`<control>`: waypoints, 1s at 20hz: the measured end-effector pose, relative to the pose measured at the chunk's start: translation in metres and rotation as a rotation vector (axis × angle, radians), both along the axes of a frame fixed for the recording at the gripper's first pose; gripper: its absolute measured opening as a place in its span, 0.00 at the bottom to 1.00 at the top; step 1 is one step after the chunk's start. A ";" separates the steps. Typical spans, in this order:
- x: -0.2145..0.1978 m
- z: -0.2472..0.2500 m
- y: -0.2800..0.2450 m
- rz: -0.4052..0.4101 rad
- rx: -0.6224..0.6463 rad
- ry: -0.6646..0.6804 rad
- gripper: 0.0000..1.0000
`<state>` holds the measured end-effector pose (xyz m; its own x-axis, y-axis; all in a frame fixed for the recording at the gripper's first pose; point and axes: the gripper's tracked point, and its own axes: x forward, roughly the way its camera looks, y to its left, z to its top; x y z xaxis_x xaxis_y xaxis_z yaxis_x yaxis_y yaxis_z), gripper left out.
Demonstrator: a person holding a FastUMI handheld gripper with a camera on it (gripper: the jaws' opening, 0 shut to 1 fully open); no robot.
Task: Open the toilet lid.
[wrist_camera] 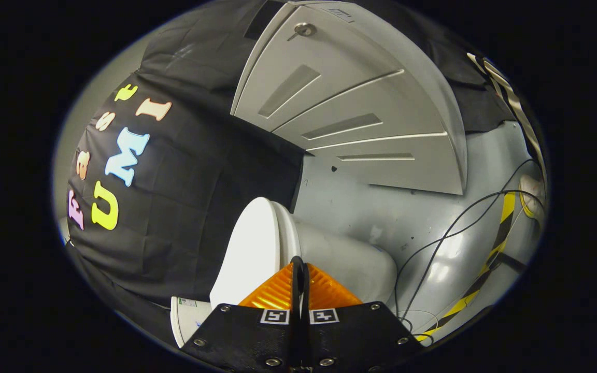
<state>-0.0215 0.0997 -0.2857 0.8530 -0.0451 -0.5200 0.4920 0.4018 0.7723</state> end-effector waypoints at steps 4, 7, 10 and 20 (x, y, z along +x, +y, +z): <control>0.000 0.016 0.002 -0.009 -0.013 -0.013 0.00; 0.001 0.032 0.004 -0.006 -0.028 -0.035 0.00; 0.003 0.052 0.006 0.005 -0.057 -0.058 0.00; 0.007 0.108 0.019 0.054 -0.167 -0.114 0.00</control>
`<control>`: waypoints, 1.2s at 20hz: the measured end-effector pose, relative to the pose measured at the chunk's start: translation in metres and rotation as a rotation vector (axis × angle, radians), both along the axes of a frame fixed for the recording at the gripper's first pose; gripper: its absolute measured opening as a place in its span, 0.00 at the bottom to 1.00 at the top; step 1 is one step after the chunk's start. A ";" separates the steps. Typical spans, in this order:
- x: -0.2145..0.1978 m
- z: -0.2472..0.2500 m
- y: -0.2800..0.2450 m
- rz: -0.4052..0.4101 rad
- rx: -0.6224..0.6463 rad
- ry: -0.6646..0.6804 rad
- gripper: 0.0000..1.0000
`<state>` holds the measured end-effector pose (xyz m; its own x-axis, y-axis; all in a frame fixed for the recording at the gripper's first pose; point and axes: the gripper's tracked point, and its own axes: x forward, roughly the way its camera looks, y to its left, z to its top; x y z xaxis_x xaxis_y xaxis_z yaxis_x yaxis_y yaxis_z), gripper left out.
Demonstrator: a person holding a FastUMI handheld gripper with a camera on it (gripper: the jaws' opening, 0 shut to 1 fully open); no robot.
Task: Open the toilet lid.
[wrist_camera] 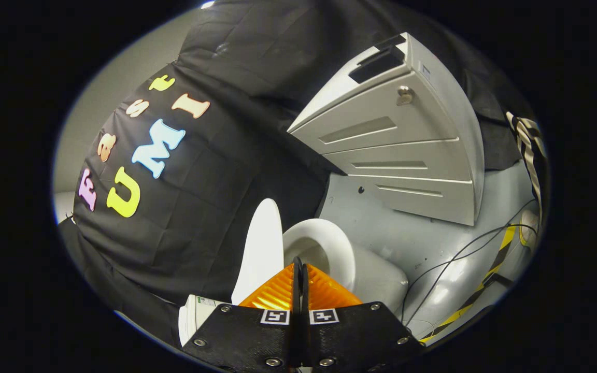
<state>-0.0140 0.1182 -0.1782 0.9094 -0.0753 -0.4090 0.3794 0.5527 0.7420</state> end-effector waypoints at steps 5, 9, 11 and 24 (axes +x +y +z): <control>0.002 0.037 0.009 0.025 -0.061 -0.045 0.00; 0.005 0.064 0.025 0.048 -0.095 -0.083 0.00; 0.006 0.077 0.030 0.059 -0.120 -0.100 0.00; 0.009 0.133 0.065 0.129 -0.275 -0.164 0.00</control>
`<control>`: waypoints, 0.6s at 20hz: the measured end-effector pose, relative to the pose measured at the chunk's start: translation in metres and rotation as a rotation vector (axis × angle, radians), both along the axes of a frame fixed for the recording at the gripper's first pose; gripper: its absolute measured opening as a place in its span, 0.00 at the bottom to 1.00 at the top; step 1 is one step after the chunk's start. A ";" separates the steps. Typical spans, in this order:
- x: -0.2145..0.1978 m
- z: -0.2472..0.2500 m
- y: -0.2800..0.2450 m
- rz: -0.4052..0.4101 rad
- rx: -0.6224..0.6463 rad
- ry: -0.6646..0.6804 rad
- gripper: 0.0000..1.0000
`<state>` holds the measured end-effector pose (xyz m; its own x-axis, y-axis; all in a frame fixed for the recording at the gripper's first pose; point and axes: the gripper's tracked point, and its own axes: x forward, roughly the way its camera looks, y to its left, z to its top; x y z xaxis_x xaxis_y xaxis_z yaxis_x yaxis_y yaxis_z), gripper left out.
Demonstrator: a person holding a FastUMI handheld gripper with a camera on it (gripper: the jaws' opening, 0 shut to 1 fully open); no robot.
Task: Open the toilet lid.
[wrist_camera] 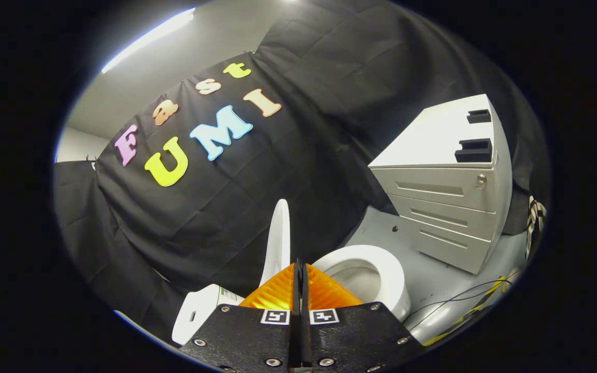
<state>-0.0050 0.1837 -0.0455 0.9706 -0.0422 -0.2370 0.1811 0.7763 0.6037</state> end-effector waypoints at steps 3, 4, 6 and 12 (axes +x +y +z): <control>0.001 0.010 0.009 0.016 -0.043 -0.018 0.00; 0.001 0.014 0.012 0.021 -0.065 -0.021 0.00; 0.000 0.022 0.019 0.028 -0.099 -0.028 0.00; 0.000 0.039 0.035 0.049 -0.188 -0.047 0.00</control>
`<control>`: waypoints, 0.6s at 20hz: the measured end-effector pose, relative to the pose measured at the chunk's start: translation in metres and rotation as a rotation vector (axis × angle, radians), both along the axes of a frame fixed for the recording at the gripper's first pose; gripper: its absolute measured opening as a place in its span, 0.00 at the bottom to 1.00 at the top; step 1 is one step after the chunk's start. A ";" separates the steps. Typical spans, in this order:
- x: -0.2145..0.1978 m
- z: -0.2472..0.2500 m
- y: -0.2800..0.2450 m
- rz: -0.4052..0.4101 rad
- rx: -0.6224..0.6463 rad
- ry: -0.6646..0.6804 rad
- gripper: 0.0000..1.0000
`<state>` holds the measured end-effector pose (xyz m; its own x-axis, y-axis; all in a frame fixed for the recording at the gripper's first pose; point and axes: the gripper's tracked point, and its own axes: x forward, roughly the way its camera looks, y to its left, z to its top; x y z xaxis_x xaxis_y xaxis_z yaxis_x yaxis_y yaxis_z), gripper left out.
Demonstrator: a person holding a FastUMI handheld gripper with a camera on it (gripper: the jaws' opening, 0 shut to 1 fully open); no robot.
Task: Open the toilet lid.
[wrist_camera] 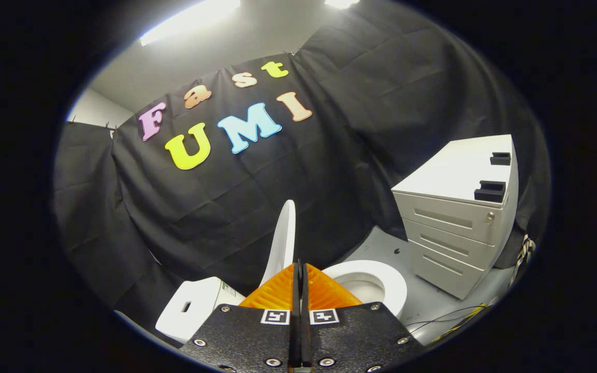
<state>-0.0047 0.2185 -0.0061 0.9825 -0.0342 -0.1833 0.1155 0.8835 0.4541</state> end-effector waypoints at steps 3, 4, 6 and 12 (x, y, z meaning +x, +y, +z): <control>-0.002 0.010 0.009 0.016 -0.024 -0.013 0.00; -0.001 0.014 0.013 0.025 -0.034 -0.020 0.00; 0.000 0.020 0.021 0.039 -0.062 -0.030 0.00; 0.000 0.039 0.044 0.062 -0.149 -0.066 0.00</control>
<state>-0.0050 0.2630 0.0326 0.9933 0.0050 -0.1153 0.0327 0.9459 0.3227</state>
